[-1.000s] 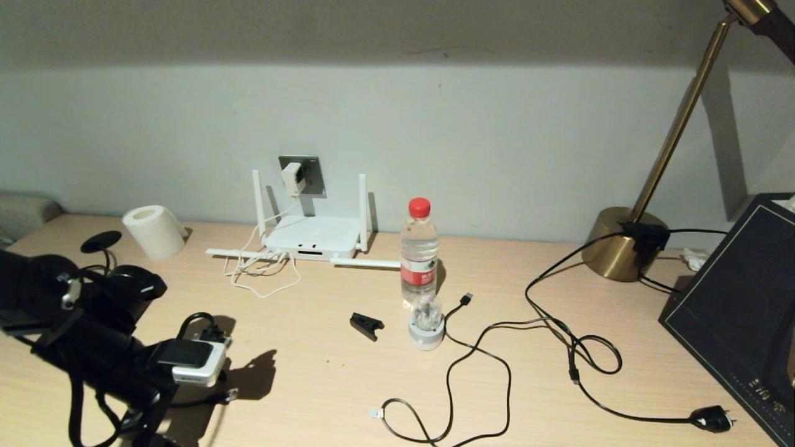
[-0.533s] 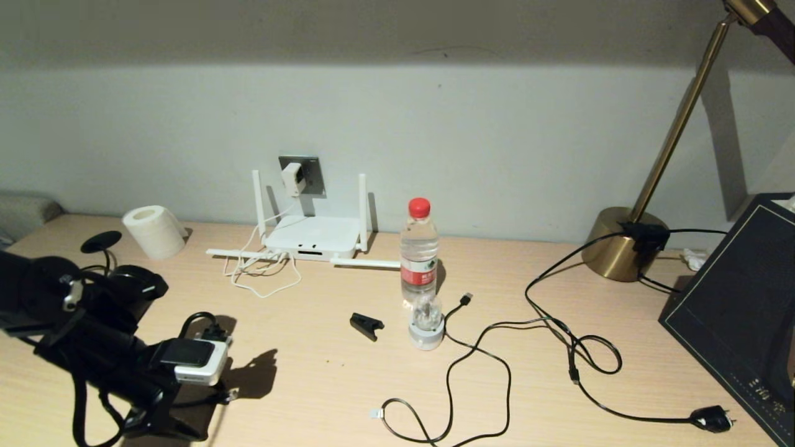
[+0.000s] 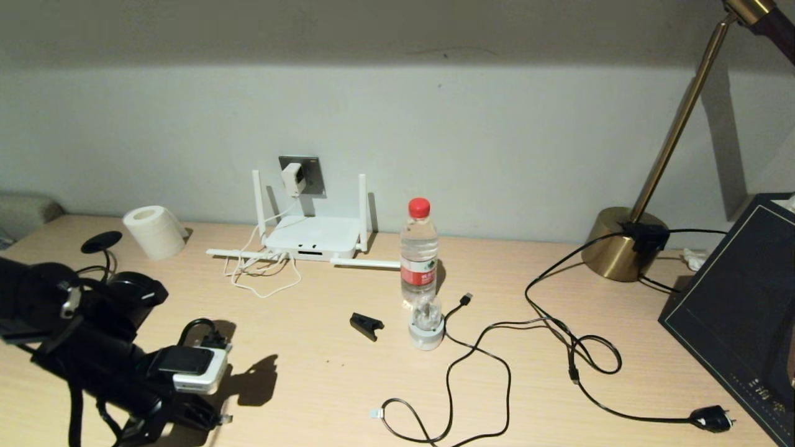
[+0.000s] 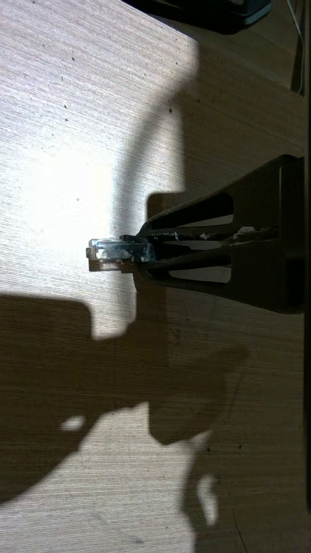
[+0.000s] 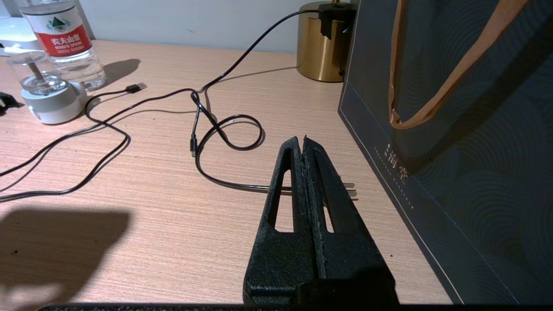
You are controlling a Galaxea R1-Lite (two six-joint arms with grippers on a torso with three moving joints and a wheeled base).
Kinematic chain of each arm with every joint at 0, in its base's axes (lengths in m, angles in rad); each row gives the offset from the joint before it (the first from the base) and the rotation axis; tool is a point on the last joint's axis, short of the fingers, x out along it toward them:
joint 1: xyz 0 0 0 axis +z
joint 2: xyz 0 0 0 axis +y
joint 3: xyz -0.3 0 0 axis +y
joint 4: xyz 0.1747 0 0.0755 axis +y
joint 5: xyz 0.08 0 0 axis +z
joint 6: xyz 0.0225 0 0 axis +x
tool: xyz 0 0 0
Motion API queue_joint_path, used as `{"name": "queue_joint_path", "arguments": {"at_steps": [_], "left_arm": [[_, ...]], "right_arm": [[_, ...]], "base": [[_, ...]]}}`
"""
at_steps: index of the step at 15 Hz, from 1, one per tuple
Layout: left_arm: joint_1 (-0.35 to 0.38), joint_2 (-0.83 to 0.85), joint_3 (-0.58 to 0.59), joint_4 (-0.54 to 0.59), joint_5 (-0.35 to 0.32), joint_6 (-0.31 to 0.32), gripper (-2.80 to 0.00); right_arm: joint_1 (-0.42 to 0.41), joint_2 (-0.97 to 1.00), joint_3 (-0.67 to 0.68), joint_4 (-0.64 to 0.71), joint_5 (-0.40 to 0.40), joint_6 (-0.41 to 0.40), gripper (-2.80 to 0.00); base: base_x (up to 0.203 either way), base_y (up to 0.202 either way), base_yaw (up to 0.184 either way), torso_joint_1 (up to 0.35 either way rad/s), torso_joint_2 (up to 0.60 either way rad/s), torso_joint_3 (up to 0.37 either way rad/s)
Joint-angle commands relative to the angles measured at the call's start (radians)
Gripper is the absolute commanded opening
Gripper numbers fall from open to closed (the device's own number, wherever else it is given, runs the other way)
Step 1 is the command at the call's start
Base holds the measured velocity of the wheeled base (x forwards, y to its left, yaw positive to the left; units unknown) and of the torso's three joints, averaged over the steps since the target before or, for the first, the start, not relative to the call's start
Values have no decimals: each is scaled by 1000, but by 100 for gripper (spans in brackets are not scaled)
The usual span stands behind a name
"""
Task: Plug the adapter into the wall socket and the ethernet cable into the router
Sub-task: Pick up cable, then hand it to the other hand
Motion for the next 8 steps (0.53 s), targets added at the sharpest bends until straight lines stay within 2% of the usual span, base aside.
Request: {"name": "queue_joint_path", "arguments": {"at_steps": [1,4,6,8], "left_arm": [[-1,-27,0,2,-2,12,-280],[-55,-168,-6,-8,-5,17,-280],[-159,-247,-9,-30,-38,3,-280],[-251,-272,-29,-134,-63,-4,-280]], "right_arm": [[0,2,35,-1,1,-1,-280],[0,2,35,-1,1,-1,-280],[0,2,35,-1,1,-1,-280],[0,2,35,-1,1,-1,-280]], "base": [[0,0,0,0,0,0],[0,0,0,0,0,0],[0,0,0,0,0,0],[0,0,0,0,0,0]]}}
